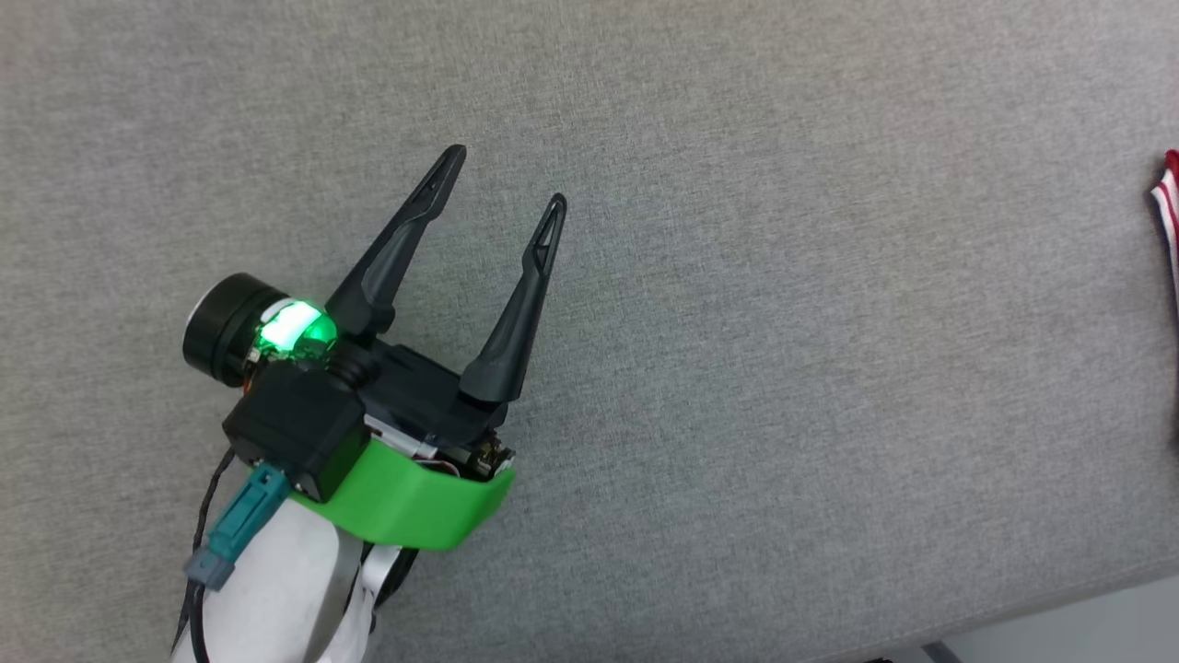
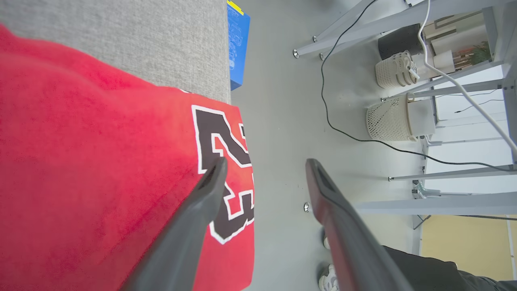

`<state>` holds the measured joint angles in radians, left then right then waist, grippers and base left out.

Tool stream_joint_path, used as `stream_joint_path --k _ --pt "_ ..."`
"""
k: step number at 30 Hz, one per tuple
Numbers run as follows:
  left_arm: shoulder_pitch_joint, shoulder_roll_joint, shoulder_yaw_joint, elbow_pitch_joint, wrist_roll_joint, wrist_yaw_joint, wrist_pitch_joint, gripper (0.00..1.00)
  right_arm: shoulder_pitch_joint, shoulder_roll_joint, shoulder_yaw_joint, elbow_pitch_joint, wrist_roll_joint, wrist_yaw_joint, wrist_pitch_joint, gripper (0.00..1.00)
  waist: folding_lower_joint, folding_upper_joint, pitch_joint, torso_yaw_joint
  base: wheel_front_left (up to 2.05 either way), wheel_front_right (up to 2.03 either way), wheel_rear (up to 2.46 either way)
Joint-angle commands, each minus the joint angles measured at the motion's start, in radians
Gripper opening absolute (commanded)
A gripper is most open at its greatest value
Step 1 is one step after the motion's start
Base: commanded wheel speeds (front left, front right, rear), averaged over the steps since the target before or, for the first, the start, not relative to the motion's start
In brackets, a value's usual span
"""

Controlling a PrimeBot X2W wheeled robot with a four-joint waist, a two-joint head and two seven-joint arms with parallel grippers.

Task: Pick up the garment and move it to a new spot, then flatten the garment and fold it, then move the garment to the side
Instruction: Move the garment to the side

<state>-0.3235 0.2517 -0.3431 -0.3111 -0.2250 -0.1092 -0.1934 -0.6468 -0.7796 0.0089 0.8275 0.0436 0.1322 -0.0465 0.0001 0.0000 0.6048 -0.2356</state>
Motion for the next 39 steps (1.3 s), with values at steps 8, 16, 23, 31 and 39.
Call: stream_joint_path --k 8,16,23,31,39 --pt "0.063 -0.029 0.041 0.123 -0.054 0.026 -0.053 1.0 -0.031 0.001 0.012 -0.09 0.054 -0.002 -0.036 1.0 -0.0001 0.0 -0.229 0.061 0.0 0.0 0.0" --pt "0.147 -0.055 0.109 0.233 -0.109 0.046 -0.066 1.0 0.059 0.063 -0.01 -0.293 0.196 -0.002 -0.023 1.0 -0.0001 0.0 -0.394 0.139 0.0 0.0 0.0" --pt "0.225 -0.079 0.165 0.288 -0.135 0.057 -0.068 1.0 0.225 0.179 -0.047 -0.579 0.302 -0.002 -0.029 1.0 -0.0001 0.0 -0.497 0.201 0.0 0.0 0.0" --pt "0.295 -0.117 0.205 0.325 -0.135 0.04 -0.068 1.0 0.456 0.414 -0.097 -0.859 0.297 -0.002 -0.023 1.0 -0.0001 0.0 -0.569 0.243 0.0 0.0 0.0" --pt "0.318 -0.153 0.23 0.35 -0.11 0.015 -0.068 1.0 0.624 0.594 -0.07 -0.926 0.253 -0.002 -0.076 1.0 -0.0001 0.0 -0.584 0.265 0.0 0.0 0.0"
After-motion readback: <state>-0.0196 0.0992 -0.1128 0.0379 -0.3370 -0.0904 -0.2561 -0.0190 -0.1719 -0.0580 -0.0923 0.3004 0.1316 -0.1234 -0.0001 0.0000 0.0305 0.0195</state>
